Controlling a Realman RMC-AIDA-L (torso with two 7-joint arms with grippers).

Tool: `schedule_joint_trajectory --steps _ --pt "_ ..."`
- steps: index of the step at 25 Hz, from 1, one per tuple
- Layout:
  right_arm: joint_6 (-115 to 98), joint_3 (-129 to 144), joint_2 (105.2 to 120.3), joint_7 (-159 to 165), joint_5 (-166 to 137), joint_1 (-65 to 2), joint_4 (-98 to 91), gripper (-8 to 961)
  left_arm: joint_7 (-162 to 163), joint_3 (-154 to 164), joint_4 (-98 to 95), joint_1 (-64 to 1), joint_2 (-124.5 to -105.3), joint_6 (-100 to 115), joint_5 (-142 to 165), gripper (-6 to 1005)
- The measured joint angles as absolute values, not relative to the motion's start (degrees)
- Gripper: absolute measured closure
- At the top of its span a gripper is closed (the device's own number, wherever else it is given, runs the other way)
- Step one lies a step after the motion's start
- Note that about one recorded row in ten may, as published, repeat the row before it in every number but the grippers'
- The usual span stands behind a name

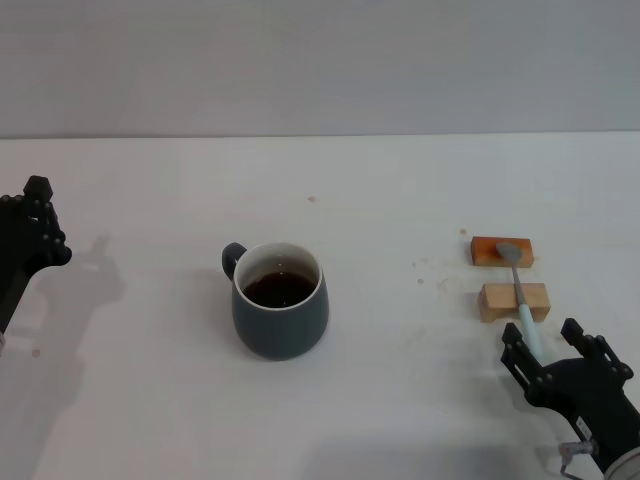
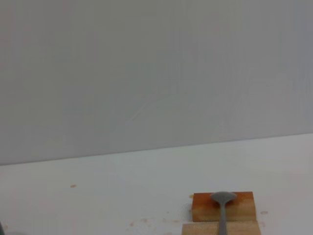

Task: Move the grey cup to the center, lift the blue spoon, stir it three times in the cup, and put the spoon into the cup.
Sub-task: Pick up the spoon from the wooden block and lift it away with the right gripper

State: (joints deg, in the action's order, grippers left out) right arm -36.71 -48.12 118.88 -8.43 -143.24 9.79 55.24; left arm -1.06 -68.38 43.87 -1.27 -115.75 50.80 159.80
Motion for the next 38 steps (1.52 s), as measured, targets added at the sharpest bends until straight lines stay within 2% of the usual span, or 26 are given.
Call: schedule_joint_trajectory --steps 33,38 --pt "-36.6 -47.5 118.83 -8.4 -142.9 8.8 54.4 227 -1.1 -68.4 44.8 -0.6 -115.66 50.8 159.9 1002" --pt "-36.6 -47.4 118.83 -8.4 -142.9 8.7 54.3 306 -1.1 -68.4 45.1 -0.6 -115.66 50.8 159.9 1002"
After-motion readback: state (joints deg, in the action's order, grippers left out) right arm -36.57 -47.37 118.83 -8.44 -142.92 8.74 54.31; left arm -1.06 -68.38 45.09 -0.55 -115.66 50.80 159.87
